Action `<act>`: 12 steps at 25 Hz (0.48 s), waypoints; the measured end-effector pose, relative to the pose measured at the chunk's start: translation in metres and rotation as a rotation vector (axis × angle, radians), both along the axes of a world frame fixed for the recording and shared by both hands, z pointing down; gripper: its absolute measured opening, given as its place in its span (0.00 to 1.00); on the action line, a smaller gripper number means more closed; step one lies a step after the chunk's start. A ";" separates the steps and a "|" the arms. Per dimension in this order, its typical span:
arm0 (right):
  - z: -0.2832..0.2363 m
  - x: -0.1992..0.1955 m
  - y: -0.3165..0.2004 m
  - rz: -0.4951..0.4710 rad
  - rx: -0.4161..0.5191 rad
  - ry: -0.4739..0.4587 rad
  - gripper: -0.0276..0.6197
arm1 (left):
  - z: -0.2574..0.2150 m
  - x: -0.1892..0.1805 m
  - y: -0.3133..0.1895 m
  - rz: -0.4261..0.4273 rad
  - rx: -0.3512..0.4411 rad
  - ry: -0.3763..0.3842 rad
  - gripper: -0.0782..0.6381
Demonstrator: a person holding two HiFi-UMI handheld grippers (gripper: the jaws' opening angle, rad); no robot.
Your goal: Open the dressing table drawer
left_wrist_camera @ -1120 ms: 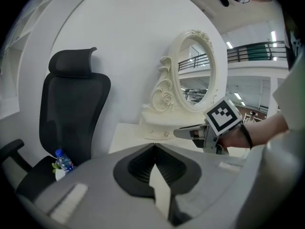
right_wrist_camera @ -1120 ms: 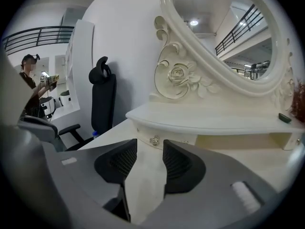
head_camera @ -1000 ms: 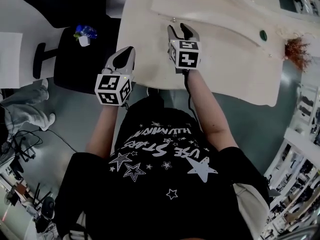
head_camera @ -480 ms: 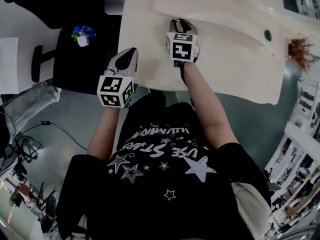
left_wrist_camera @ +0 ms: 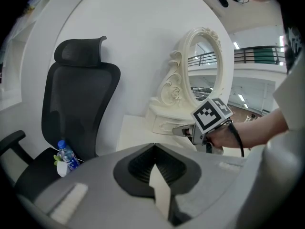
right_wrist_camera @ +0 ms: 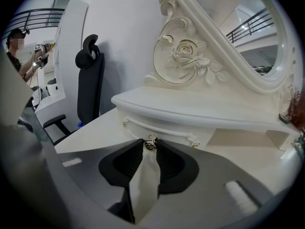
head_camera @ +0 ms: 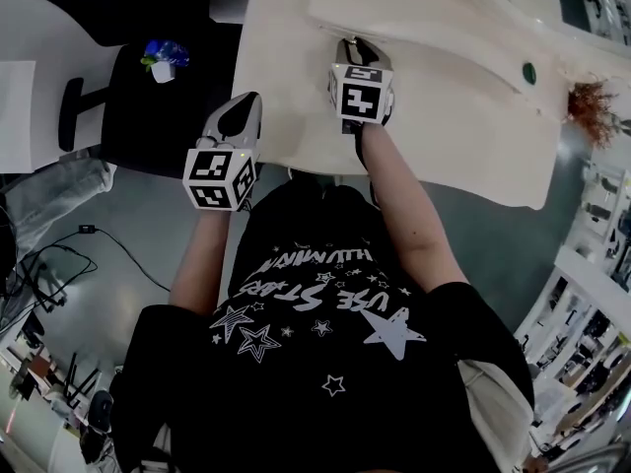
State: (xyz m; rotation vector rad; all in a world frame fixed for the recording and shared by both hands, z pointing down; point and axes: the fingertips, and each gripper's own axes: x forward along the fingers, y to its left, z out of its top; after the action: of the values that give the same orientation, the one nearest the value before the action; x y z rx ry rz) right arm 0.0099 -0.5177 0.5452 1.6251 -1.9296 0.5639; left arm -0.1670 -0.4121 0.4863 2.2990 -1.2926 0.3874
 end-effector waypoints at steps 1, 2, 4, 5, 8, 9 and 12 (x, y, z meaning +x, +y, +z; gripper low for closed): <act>0.000 0.000 0.002 -0.001 -0.002 -0.002 0.23 | 0.001 0.000 0.002 -0.005 -0.001 -0.002 0.11; 0.002 0.000 0.004 -0.001 -0.004 -0.004 0.23 | 0.002 -0.001 0.003 -0.008 -0.002 -0.006 0.11; 0.004 -0.002 0.010 -0.001 -0.002 -0.007 0.23 | 0.005 0.000 0.008 -0.012 -0.006 -0.014 0.11; 0.003 -0.003 0.013 -0.002 0.000 -0.012 0.23 | 0.005 0.001 0.012 -0.013 -0.008 -0.018 0.11; 0.002 -0.006 0.021 -0.010 0.003 -0.026 0.23 | 0.005 0.006 0.023 -0.013 -0.014 -0.026 0.11; 0.001 -0.006 0.023 -0.012 0.002 -0.026 0.23 | 0.005 0.008 0.027 -0.014 -0.016 -0.029 0.11; 0.002 -0.003 0.030 -0.022 -0.010 -0.022 0.23 | 0.003 0.013 0.038 -0.029 -0.023 -0.040 0.11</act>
State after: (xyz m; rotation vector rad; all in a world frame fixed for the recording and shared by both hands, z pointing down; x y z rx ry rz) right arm 0.0064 -0.4880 0.5472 1.5962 -1.9550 0.5847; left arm -0.1544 -0.3744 0.4895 2.2623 -1.3322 0.4381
